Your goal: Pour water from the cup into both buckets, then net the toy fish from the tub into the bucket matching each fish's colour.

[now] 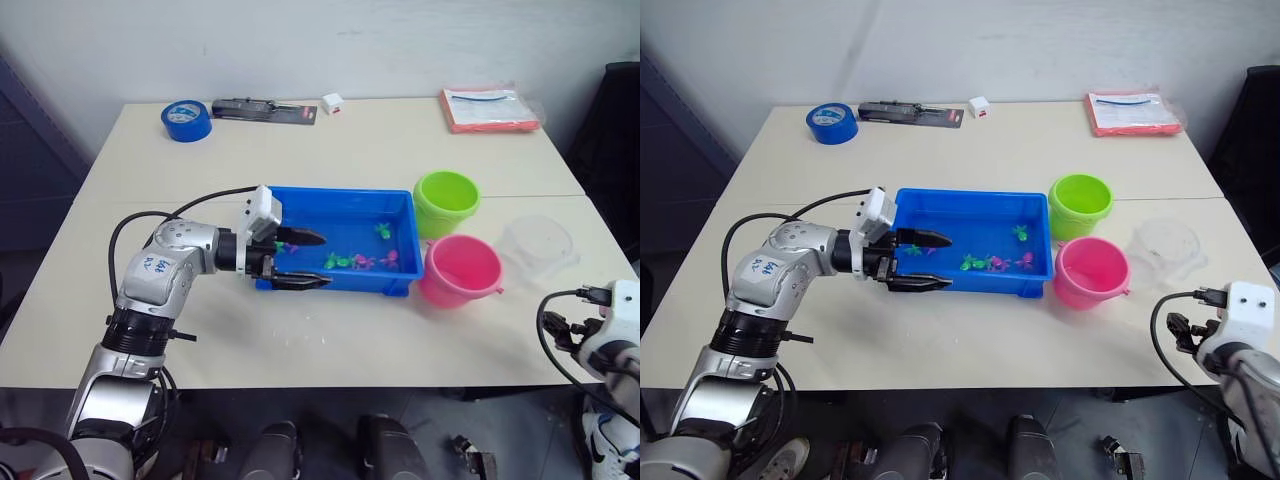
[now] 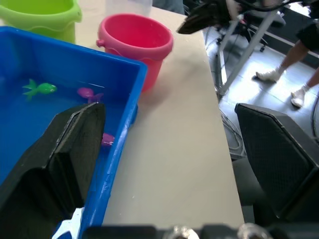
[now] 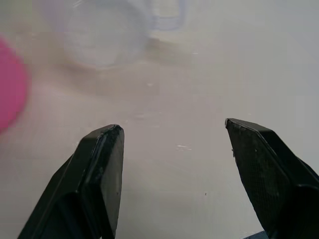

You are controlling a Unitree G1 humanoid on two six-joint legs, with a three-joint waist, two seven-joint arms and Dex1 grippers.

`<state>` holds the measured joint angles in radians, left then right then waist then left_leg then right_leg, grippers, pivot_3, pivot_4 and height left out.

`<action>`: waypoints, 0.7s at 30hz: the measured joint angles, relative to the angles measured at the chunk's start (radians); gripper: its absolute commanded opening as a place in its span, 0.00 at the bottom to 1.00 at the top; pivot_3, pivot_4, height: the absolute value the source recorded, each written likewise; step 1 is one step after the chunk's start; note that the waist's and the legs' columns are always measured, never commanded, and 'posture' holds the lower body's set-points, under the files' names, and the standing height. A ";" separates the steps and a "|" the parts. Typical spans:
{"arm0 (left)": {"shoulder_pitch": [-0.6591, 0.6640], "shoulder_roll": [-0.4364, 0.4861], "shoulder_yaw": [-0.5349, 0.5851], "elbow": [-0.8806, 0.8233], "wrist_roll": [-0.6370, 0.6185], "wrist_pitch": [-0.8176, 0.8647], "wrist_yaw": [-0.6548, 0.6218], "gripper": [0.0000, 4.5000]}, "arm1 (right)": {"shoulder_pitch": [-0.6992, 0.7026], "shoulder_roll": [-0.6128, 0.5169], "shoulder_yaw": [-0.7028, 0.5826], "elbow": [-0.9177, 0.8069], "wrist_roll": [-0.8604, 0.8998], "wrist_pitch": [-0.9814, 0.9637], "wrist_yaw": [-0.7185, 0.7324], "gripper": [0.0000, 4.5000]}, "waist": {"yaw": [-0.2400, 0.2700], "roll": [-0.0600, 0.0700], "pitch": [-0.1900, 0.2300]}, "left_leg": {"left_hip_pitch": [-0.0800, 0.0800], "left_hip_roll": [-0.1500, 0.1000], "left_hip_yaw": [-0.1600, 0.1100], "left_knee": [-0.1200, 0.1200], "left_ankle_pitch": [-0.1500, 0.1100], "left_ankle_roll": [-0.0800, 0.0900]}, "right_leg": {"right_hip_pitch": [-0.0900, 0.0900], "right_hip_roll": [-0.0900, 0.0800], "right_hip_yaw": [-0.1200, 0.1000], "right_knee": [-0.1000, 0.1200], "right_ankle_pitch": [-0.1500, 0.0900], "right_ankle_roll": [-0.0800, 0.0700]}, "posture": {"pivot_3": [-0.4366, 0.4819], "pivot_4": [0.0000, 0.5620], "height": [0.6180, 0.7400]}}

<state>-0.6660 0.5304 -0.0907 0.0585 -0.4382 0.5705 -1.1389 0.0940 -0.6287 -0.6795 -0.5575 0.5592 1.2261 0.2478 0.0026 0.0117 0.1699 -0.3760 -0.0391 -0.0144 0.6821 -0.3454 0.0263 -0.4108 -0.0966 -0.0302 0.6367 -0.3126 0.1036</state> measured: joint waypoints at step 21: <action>0.253 0.147 0.358 0.184 0.171 -0.035 0.592 1.00 | -0.109 -0.080 0.535 -0.080 0.063 -0.599 0.556 1.00 | 0.026 -0.017 0.002 | 0.004 -0.001 -0.004 0.000 -0.002 -0.003 | 0.000 -0.002 0.005 -0.001 0.000 0.000 | 0.48 0.27 0.98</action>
<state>-0.4130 0.6776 0.2673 0.2420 -0.2669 0.5358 -0.5466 -0.0146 -0.7084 -0.1441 -0.6378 0.6220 0.6269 0.8035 0.0285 -0.0055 0.1720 -0.3719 -0.0405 -0.0180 0.6826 -0.3472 0.0235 -0.4107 -0.0983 -0.0255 0.6358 -0.3126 0.1037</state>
